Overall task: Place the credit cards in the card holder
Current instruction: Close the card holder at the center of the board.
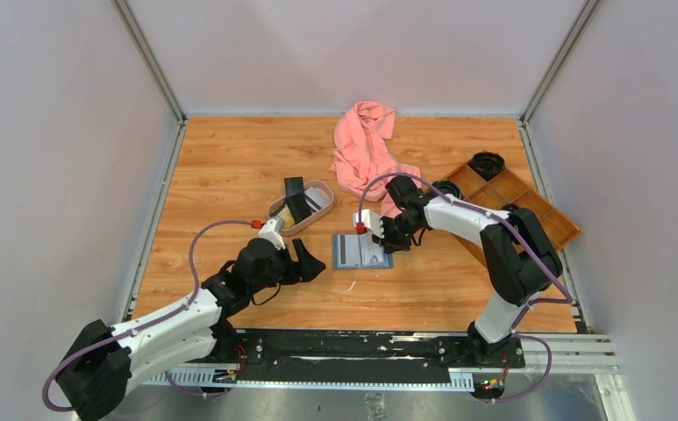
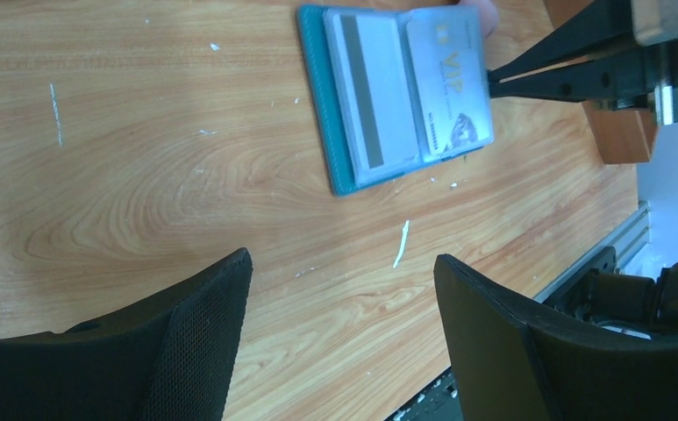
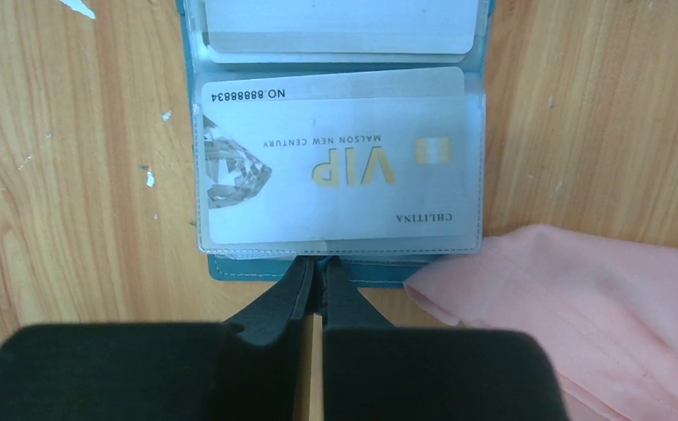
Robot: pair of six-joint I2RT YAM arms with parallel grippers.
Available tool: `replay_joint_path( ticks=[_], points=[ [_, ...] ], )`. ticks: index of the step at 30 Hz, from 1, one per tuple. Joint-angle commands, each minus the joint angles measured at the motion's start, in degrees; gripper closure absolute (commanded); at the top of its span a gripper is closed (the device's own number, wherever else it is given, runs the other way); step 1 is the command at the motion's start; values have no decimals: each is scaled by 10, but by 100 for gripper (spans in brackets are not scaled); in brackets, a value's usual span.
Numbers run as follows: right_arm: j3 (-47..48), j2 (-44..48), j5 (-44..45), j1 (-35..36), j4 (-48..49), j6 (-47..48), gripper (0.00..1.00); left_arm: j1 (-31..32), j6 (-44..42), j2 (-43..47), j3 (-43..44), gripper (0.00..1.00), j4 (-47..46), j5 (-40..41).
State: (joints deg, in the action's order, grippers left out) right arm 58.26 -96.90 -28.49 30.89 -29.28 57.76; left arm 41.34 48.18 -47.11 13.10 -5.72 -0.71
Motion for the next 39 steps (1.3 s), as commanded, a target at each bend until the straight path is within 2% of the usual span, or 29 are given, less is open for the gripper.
replay_joint_path(
  ticks=[1,6,9,15,22,29,35,38,39],
  points=[
    [-14,12,34,-20,15,-39,100,0,13,-36,2,23,-29,6],
    [-12,15,-37,-53,25,-108,100,8,18,-102,33,25,-31,6],
    [-10,17,-86,-60,10,-98,100,18,10,-136,58,24,-37,21],
    [-26,41,-109,-54,-13,-18,100,26,-17,-186,86,22,-71,24],
    [-42,40,-101,-51,-71,121,100,27,-30,-315,147,21,-81,12],
    [-52,45,-93,-52,-82,162,100,34,-53,-398,205,19,-80,25],
    [-66,60,-101,-53,-67,176,100,49,-40,-469,237,35,-79,11],
    [-71,71,-115,-53,-63,184,100,57,-32,-506,243,40,-79,12],
    [-76,74,-119,-53,-61,187,100,61,-20,-532,244,46,-80,-2]
  ],
)
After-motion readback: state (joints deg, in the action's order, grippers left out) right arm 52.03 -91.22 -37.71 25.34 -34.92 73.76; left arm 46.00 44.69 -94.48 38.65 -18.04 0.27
